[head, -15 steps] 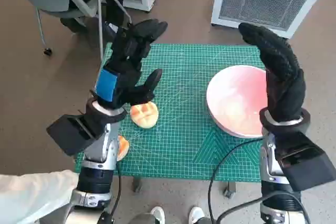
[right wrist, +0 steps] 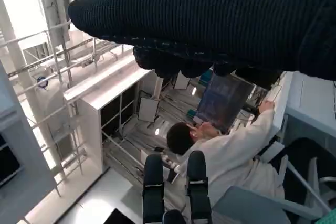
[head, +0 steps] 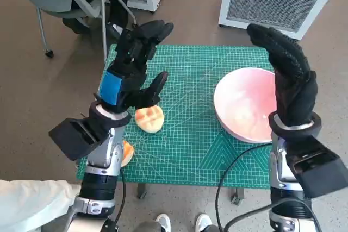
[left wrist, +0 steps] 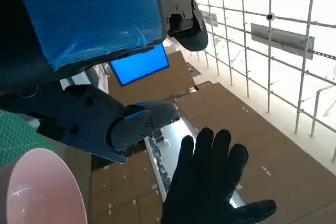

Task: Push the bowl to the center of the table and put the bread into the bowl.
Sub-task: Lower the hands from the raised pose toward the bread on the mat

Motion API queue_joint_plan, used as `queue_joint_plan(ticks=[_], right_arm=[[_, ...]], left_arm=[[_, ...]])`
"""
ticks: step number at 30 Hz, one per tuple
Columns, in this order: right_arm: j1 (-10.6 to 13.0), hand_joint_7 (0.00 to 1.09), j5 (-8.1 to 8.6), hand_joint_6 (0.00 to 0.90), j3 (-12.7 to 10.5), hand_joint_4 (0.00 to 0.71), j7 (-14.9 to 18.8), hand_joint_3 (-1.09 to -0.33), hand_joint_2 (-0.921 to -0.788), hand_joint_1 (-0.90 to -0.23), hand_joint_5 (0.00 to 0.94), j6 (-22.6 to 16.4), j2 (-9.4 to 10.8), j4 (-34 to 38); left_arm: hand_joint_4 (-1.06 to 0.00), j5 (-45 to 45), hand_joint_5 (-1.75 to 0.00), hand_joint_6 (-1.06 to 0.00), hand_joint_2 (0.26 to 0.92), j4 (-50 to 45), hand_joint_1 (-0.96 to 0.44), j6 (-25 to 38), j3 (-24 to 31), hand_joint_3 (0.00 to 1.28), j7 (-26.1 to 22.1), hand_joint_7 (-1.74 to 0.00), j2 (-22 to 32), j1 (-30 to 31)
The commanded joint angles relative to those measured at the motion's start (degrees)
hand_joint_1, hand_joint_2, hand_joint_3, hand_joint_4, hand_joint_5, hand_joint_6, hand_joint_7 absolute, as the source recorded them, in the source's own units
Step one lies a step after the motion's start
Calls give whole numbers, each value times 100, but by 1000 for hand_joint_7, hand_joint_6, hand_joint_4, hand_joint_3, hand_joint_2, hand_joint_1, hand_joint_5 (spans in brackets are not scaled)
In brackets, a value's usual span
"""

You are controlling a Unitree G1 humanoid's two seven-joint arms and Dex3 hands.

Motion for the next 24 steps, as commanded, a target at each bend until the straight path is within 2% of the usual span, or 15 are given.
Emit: queue_joint_plan(ticks=[1, 8, 11, 14, 17, 19, 24], right_arm=[[138, 738, -24, -1, 6, 310, 52, -741, -921, -541, 7, 79, -6, 81], [147, 733, 14, -1, -72, 303, 83, -742, -921, -543, 3, 71, -96, 154], [201, 733, 35, -1, -195, 297, 97, -742, -921, -546, 1, 4, -216, 211], [228, 732, 195, 0, -465, 297, 173, -741, -921, -551, 2, -195, -413, 571], [192, 684, 315, 32, -724, 303, 204, -728, -921, -557, 3, -432, -570, 1050], [162, 661, 308, 44, -880, 304, 131, -724, -921, -559, 3, -593, -649, 1370], [71, 628, 129, 53, -1280, 301, -265, -724, -921, -547, 1, -937, -843, 2270]], left_arm=[[1, -41, -609, 1, 754, 43, -306, 8, 34, 725, -11, -835, 12, -74], [1, -36, -609, 1, 758, 34, -298, 16, 30, 721, 1, -835, 3, -69], [1, -30, -610, 1, 758, 15, -295, 21, 32, 721, 11, -835, 6, -60], [1, -41, -613, 1, 758, -20, -294, 30, 38, 721, 9, -836, 16, -40], [1, -54, -616, 1, 756, -21, -292, 35, 54, 722, 4, -840, 30, -37], [1, -70, -617, 1, 756, -16, -291, 39, 69, 723, -9, -841, 42, -34], [1, -95, -618, 1, 754, 33, -291, 37, 112, 726, -27, -842, 56, -51]])
